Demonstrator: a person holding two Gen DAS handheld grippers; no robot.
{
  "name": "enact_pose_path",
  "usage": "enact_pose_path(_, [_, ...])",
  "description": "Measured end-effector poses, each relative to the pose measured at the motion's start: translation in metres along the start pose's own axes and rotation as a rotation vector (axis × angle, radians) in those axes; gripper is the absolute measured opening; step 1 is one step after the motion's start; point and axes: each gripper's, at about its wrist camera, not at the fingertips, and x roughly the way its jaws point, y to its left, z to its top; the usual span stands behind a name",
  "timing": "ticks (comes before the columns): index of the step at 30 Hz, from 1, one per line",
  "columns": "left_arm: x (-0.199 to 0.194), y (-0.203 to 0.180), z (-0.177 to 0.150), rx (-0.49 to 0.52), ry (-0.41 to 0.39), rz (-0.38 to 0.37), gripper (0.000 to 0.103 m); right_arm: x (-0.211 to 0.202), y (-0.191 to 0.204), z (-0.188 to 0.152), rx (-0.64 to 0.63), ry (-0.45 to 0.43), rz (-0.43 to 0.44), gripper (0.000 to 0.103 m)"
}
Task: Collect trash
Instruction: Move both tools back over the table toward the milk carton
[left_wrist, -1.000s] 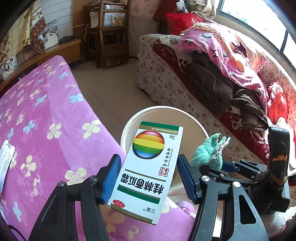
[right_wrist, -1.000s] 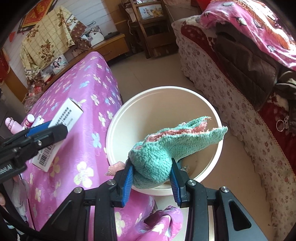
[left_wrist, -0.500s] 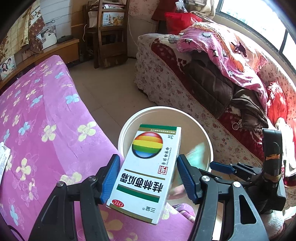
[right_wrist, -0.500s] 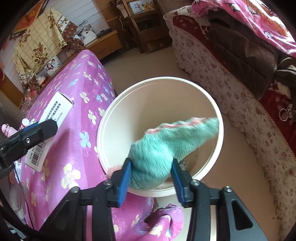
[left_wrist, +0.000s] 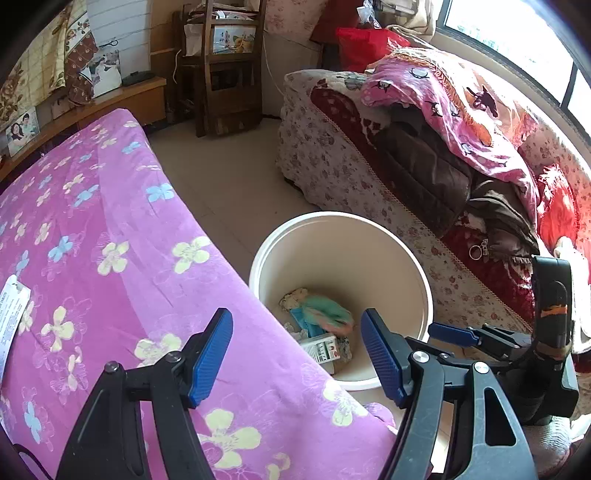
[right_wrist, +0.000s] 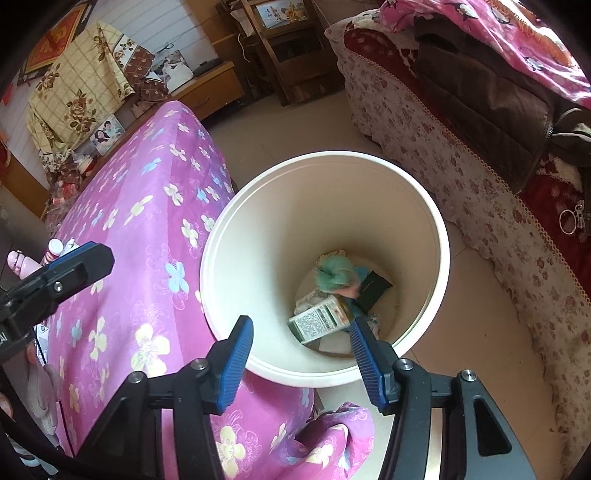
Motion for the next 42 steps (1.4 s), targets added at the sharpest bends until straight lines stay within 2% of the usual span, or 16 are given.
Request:
enact_pose_path(13, [-0.025,0.018,-0.009,-0.021,-0.035,0.038,0.072,-0.021,0.017,0.002,-0.026,-0.045,-0.017,0.058])
enact_pose_path(27, [-0.057,0.050,-0.039,-0.060,-0.052,0.131,0.072,-0.035,0.068,-0.004,-0.099,-0.065,0.029,0.059])
enact_pose_path(42, [-0.104,0.116,-0.081,-0.211,-0.051,0.239,0.072,-0.039,0.129,-0.016,-0.175,-0.048,0.094,0.059])
